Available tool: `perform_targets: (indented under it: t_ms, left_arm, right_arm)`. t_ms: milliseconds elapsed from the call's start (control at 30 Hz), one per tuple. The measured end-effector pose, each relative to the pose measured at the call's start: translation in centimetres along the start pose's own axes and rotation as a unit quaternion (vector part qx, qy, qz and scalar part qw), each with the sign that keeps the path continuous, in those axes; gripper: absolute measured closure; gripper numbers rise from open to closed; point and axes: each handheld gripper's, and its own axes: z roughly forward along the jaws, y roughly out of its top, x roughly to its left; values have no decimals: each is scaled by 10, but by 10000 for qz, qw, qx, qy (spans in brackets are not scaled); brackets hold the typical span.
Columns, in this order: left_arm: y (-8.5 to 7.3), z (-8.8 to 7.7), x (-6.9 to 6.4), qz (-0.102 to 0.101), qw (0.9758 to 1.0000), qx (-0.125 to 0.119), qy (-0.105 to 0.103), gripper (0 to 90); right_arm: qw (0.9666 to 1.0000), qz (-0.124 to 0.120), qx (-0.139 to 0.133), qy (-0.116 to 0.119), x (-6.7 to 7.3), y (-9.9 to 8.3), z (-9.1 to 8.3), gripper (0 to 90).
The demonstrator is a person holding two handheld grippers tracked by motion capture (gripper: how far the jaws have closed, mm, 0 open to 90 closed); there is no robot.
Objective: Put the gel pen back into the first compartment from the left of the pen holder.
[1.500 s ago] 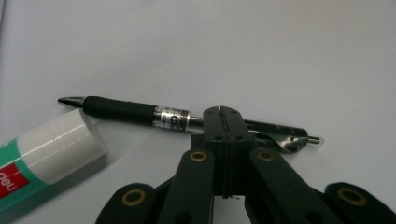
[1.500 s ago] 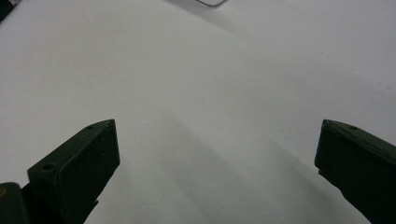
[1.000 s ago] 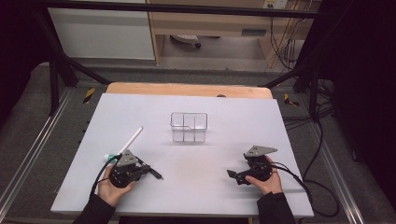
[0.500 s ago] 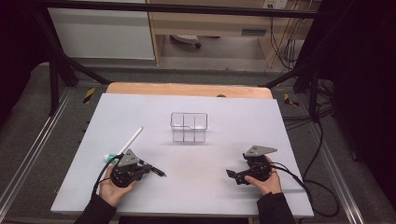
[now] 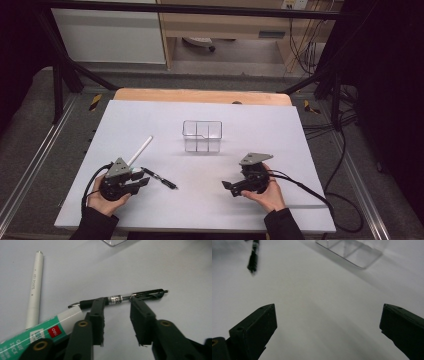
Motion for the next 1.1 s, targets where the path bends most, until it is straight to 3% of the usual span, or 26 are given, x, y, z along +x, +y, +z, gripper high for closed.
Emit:
perform_targets:
  t_ms: [333, 500, 833, 967, 1100]
  left_arm:
    - [-2, -6, 9, -46, 10000, 10, 26, 260]
    - [-3, -6, 13, -104, 9999, 26, 50, 139]
    - [-6, -8, 18, -104, 9999, 43, 91, 78]
    - [-7, -7, 18, -110, 9999, 71, 100, 78]
    - [-6, -7, 17, -91, 9999, 58, 100, 79]
  right_arm:
    - [9976, -483, 124, 471, 49, 47, 47, 132]
    - [9965, -535, 151, 628, 65, 59, 71, 216]
    - [9936, -710, 239, 849, 87, 74, 104, 410]
    - [9916, -876, 359, 883, 96, 74, 116, 481]
    - [9905, -887, 420, 967, 100, 69, 122, 554]
